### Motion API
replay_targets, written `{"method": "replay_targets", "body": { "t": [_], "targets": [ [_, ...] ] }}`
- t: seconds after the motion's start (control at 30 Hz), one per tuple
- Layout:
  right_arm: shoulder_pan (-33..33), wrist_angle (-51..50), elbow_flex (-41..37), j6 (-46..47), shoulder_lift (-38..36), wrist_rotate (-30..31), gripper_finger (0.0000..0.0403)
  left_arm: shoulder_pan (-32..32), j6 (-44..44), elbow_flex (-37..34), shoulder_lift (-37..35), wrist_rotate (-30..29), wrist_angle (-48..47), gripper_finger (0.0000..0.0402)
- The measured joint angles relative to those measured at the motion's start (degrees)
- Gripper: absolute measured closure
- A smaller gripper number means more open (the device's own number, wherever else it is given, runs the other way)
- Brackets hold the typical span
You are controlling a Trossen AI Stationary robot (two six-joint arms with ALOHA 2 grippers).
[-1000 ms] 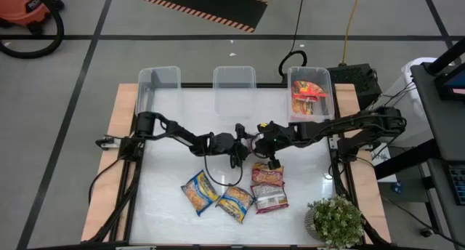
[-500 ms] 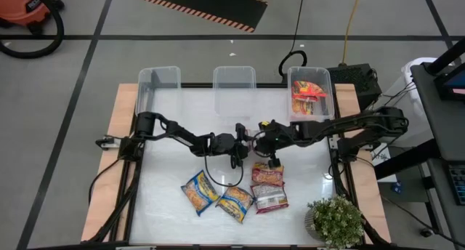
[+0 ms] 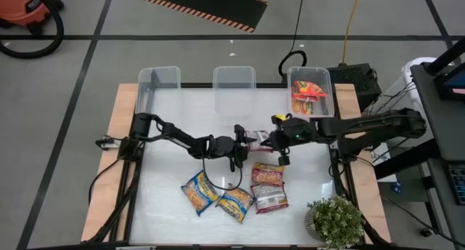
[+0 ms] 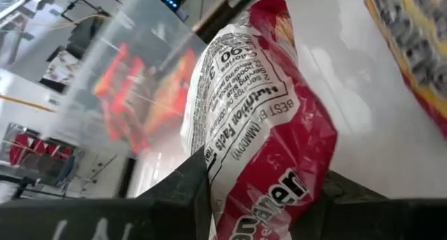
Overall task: Sort Maruchan noodles
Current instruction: Put the top red noodle pack into the middle transparent bin
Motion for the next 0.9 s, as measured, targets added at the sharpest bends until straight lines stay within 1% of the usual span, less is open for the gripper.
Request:
{"method": "replay_targets", "body": {
  "t": [0.1, 0.2, 0.3, 0.43, 0.5, 0.7, 0.8, 0.9],
  "targets": [
    [1.7, -2.0, 0.0, 1.0, -3.4, 4.4, 0.0403, -0.9, -0.3, 0.0, -2.8, -2.1, -0.7, 0.0269],
    [3.8, -3.6, 0.0, 1.7, -6.7, 10.8, 0.0403, -1.9, -1.4, 0.0, -6.2, -3.8, -2.1, 0.0269],
    [5.8, -4.6, 0.0, 2.7, -9.8, 16.3, 0.0403, -2.7, -3.6, 0.0, -11.4, -5.0, -4.6, 0.0270],
    [8.0, -5.6, 0.0, 3.3, -12.7, 21.5, 0.0403, -3.0, -8.3, 0.1, -19.7, -5.6, -10.8, 0.0270],
    [9.0, -5.8, 0.0, 3.6, -13.8, 22.9, 0.0403, -2.7, -10.6, 0.1, -23.9, -6.1, -13.8, 0.0270],
    [10.7, -6.4, 0.0, 4.7, -14.8, 22.9, 0.0403, 0.6, -16.2, 0.1, -35.0, -5.3, -20.8, 0.0270],
    [11.3, -6.4, 0.0, 4.7, -14.5, 22.8, 0.0403, 4.3, -22.4, 0.1, -39.7, -1.0, -24.8, 0.0270],
    [11.5, -6.7, 0.0, 4.1, -14.0, 22.8, 0.0403, 8.1, -28.8, 0.1, -43.0, 3.2, -25.6, 0.0270]
  ]
}}
